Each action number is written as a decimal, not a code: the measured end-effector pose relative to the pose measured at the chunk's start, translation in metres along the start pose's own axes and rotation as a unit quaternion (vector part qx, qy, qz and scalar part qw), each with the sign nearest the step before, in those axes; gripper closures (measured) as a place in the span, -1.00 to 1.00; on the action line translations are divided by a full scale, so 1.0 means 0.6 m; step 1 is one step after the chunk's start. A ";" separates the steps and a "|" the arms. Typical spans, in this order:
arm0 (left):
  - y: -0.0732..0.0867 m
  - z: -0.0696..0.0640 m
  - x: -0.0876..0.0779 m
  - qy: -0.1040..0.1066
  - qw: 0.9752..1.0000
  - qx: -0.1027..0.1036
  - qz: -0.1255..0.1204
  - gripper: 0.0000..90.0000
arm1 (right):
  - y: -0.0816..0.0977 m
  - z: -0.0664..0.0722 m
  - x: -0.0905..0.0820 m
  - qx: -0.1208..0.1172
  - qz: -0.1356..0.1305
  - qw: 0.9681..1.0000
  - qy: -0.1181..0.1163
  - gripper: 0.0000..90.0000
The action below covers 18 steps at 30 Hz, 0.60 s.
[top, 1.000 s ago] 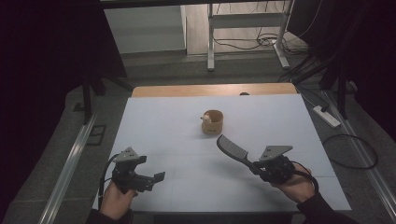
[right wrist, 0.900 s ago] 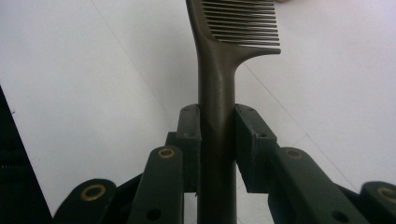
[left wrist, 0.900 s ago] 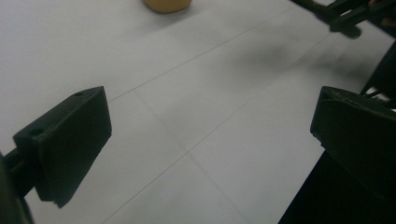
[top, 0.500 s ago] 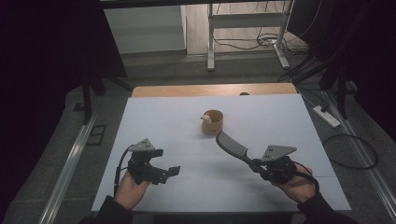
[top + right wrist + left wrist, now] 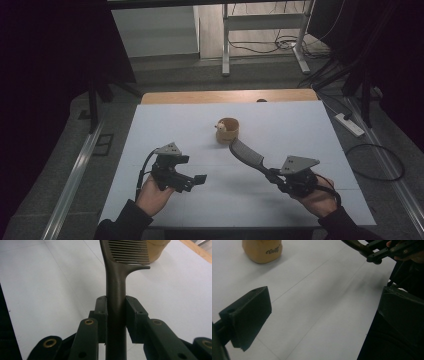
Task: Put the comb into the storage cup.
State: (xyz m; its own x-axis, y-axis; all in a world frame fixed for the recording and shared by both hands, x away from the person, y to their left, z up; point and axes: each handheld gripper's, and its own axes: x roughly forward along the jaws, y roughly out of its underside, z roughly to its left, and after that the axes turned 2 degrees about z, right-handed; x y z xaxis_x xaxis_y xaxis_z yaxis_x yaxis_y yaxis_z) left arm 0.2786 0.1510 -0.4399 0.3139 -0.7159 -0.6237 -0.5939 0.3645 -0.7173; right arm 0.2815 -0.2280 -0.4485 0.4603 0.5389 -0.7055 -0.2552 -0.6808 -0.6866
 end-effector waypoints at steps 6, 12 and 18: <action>-0.015 -0.002 0.014 0.010 1.000 0.003 0.003 -1.00 | -0.003 0.005 0.000 -0.006 -0.004 1.000 0.005 0.62; -0.029 0.000 0.028 0.029 1.000 0.001 0.007 -1.00 | -0.006 0.008 0.000 -0.008 -0.010 1.000 0.005 0.62; -0.041 0.003 0.038 0.046 0.999 -0.002 0.006 -1.00 | -0.009 0.011 -0.002 -0.013 -0.017 1.000 0.006 0.62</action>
State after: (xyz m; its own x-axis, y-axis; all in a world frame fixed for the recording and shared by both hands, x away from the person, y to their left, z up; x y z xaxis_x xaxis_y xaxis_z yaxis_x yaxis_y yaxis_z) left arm 0.3015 0.1265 -0.4371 0.2376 -0.7633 -0.6008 -0.5999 0.3711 -0.7087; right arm 0.2766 -0.2215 -0.4452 0.4789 0.5564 -0.6791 -0.2171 -0.6745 -0.7057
